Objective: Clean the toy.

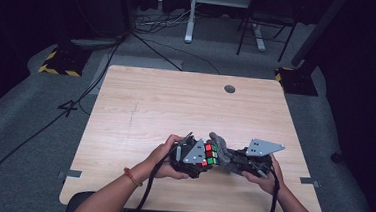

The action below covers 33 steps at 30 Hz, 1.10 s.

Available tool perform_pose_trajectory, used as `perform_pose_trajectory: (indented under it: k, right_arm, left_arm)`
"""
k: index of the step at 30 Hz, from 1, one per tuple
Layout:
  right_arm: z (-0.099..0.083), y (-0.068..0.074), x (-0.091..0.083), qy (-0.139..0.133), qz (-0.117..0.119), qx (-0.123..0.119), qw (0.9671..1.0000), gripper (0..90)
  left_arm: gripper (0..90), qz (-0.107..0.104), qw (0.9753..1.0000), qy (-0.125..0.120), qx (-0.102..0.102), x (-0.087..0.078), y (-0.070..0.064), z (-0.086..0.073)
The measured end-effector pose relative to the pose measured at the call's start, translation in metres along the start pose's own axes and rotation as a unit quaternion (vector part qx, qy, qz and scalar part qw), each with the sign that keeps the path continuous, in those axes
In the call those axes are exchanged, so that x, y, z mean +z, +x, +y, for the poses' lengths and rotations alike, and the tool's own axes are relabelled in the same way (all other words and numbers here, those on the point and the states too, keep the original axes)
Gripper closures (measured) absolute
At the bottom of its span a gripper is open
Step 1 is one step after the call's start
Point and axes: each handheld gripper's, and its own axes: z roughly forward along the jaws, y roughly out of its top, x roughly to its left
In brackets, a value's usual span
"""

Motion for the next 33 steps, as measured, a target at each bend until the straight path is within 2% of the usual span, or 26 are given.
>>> perform_pose_trajectory:
  k: [1, 3, 6, 8, 9, 13, 16, 17, 21, 23, 26, 28, 29, 30, 33]
  right_arm:
    - [0.001, 0.000, -0.001, -0.006, 0.004, 0.001, 1.0000, 78.6]
    - [0.003, 0.002, -0.005, -0.026, 0.017, 0.001, 0.9995, 78.6]
    - [0.010, 0.012, -0.005, -0.036, 0.032, -0.014, 0.9988, 78.6]
    - [0.016, 0.023, -0.003, -0.022, 0.012, -0.049, 0.9985, 78.5]
    - [0.018, 0.026, -0.002, -0.021, 0.012, -0.054, 0.9982, 78.6]
    - [0.022, 0.030, 0.001, -0.020, 0.012, -0.062, 0.9978, 78.6]
    - [0.021, 0.026, 0.002, -0.003, -0.003, -0.063, 0.9980, 78.5]
    - [0.019, 0.024, 0.003, 0.001, -0.008, -0.061, 0.9981, 78.5]
    - [0.008, 0.009, 0.002, 0.011, -0.016, -0.030, 0.9994, 78.5]
    - [0.003, 0.002, 0.001, 0.009, -0.009, -0.012, 0.9999, 78.5]
    - [0.001, -0.002, 0.001, 0.002, 0.003, 0.004, 1.0000, 78.5]
    - [0.001, -0.003, 0.001, -0.003, 0.008, 0.008, 0.9999, 78.5]
    - [0.001, -0.003, 0.000, -0.008, 0.015, 0.012, 0.9998, 78.5]
    - [0.001, -0.004, -0.001, -0.024, 0.029, 0.022, 0.9990, 78.6]
    - [0.000, -0.007, -0.005, -0.050, 0.054, 0.040, 0.9965, 78.6]
  left_arm:
    - [33.2, -0.002, 1.0000, 0.004, -0.001, 0.002, 0.000, 0.000]
    - [33.0, 0.006, 0.9996, 0.025, 0.012, 0.007, -0.003, -0.001]
    - [33.0, 0.002, 0.9988, 0.042, 0.025, 0.015, -0.008, 0.001]
    - [33.0, 0.003, 0.9982, 0.053, 0.030, 0.019, -0.009, 0.000]
    - [33.0, -0.002, 0.9983, 0.052, 0.025, 0.020, -0.009, -0.001]
    - [33.1, 0.004, 0.9978, 0.060, 0.027, 0.020, -0.009, -0.001]
    - [33.3, 0.005, 0.9982, 0.056, 0.023, 0.017, -0.007, -0.002]
    - [33.3, 0.005, 0.9985, 0.051, 0.021, 0.016, -0.006, -0.002]
    - [33.4, 0.007, 0.9997, 0.021, 0.011, 0.005, -0.003, -0.002]
    - [33.3, 0.008, 0.9999, 0.001, 0.007, 0.000, -0.001, -0.002]
    - [33.3, 0.004, 0.9998, -0.018, 0.003, -0.004, 0.000, -0.002]
    - [33.3, 0.001, 0.9998, -0.019, 0.000, -0.004, 0.000, -0.003]
    - [33.3, 0.004, 0.9998, -0.018, 0.006, -0.002, 0.000, -0.004]
    - [33.1, 0.003, 0.9998, -0.019, 0.003, -0.001, 0.000, -0.004]
    - [32.9, 0.001, 0.9999, -0.015, -0.001, 0.002, 0.000, -0.006]
